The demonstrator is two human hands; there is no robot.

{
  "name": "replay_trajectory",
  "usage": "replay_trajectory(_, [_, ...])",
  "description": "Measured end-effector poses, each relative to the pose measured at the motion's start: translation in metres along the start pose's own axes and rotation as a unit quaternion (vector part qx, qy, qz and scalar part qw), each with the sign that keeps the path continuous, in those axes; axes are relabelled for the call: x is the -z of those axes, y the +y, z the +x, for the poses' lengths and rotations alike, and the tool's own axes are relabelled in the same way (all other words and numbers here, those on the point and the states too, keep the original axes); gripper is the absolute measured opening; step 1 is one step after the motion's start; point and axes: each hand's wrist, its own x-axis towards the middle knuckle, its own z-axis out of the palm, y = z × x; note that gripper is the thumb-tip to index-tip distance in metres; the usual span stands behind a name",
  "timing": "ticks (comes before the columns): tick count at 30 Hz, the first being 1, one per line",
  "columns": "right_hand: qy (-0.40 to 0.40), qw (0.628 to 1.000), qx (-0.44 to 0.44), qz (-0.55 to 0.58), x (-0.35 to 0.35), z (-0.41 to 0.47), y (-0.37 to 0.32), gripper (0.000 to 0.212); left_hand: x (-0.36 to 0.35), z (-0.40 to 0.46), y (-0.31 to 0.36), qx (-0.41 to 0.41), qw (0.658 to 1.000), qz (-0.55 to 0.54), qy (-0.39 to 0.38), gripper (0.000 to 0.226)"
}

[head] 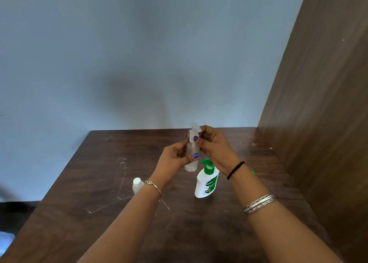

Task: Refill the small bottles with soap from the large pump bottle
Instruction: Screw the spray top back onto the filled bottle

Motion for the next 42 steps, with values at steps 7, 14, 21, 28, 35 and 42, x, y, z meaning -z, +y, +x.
replay_trajectory(7, [-0.105, 0.991, -0.009, 0.077, 0.005, -0.001, -0.003, 0.041, 0.005, 0.0, 0.004, 0.008, 0.998, -0.026, -0.048, 0.036])
replay_trajectory(14, [-0.139, 0.986, -0.012, 0.094, 0.012, -0.004, -0.003, 0.038, 0.003, 0.0, 0.005, 0.002, 0.997, -0.038, -0.063, 0.033])
replay_trajectory(21, [-0.093, 0.996, 0.018, -0.005, 0.006, 0.0, -0.006, 0.046, 0.001, 0.001, 0.002, -0.001, 0.998, -0.026, -0.052, 0.031])
replay_trajectory(28, [-0.13, 0.987, -0.025, -0.094, 0.019, 0.0, -0.012, 0.024, 0.002, 0.0, -0.002, 0.004, 0.998, -0.025, -0.056, 0.025])
replay_trajectory(35, [-0.061, 0.981, -0.016, -0.185, 0.013, -0.003, -0.016, 0.014, -0.004, 0.0, -0.006, -0.005, 0.999, -0.011, -0.033, 0.026])
replay_trajectory(42, [-0.011, 0.981, -0.004, -0.194, 0.003, -0.004, -0.013, 0.025, -0.007, 0.003, -0.004, -0.023, 1.0, 0.008, 0.008, 0.028])
